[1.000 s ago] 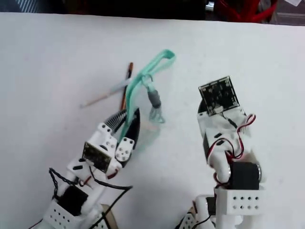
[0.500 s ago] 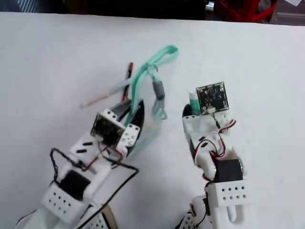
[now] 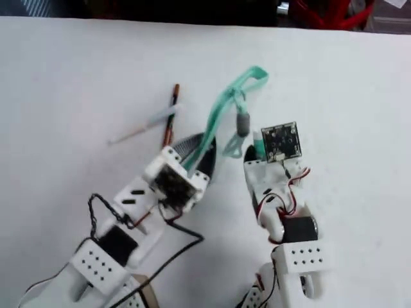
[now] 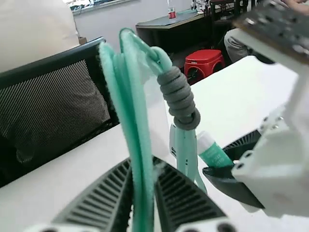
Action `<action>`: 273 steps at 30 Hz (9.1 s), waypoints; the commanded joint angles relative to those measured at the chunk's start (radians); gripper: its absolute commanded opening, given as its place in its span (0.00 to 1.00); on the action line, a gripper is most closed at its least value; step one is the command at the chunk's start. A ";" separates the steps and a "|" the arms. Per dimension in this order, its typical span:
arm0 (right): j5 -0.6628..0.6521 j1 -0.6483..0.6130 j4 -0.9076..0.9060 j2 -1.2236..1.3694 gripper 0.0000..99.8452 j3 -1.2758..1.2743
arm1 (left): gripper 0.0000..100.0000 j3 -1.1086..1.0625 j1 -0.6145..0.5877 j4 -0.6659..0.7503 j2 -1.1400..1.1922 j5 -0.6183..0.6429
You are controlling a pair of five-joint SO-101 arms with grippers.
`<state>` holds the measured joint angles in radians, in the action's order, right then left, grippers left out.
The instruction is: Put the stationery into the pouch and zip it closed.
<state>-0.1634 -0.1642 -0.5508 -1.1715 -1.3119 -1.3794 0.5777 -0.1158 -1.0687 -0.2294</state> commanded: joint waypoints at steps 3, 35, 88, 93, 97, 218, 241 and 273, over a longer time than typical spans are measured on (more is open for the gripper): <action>0.003 0.007 0.021 -0.008 0.02 0.000 | 0.03 -0.068 0.070 -0.060 0.033 -0.058; 0.011 -0.002 0.022 -0.008 0.02 -0.014 | 0.17 0.160 -0.128 -0.769 -0.584 0.092; 0.008 -0.383 -0.297 0.177 0.02 1.065 | 0.18 0.130 -0.128 -0.835 -0.728 0.094; 0.009 -0.375 -0.232 0.255 0.02 1.065 | 0.18 0.132 -0.128 -0.839 -0.728 0.094; 0.011 -0.418 -0.237 0.255 0.02 1.065 | 0.18 0.130 -0.128 -0.839 -0.728 0.094; 0.086 -0.361 0.077 0.302 0.24 0.517 | 0.02 0.193 -0.722 -0.655 -0.760 0.176; 0.740 -0.527 -0.590 1.779 0.24 1.941 | 0.02 0.255 -1.098 -0.706 -0.760 0.419; 0.324 -0.492 -1.086 1.827 0.24 2.450 | 0.02 0.239 -1.095 -0.698 -0.760 0.419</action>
<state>0.1726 -0.6383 -1.7047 0.7096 1.2336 -1.1845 -0.5102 -0.8247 -1.8159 0.1803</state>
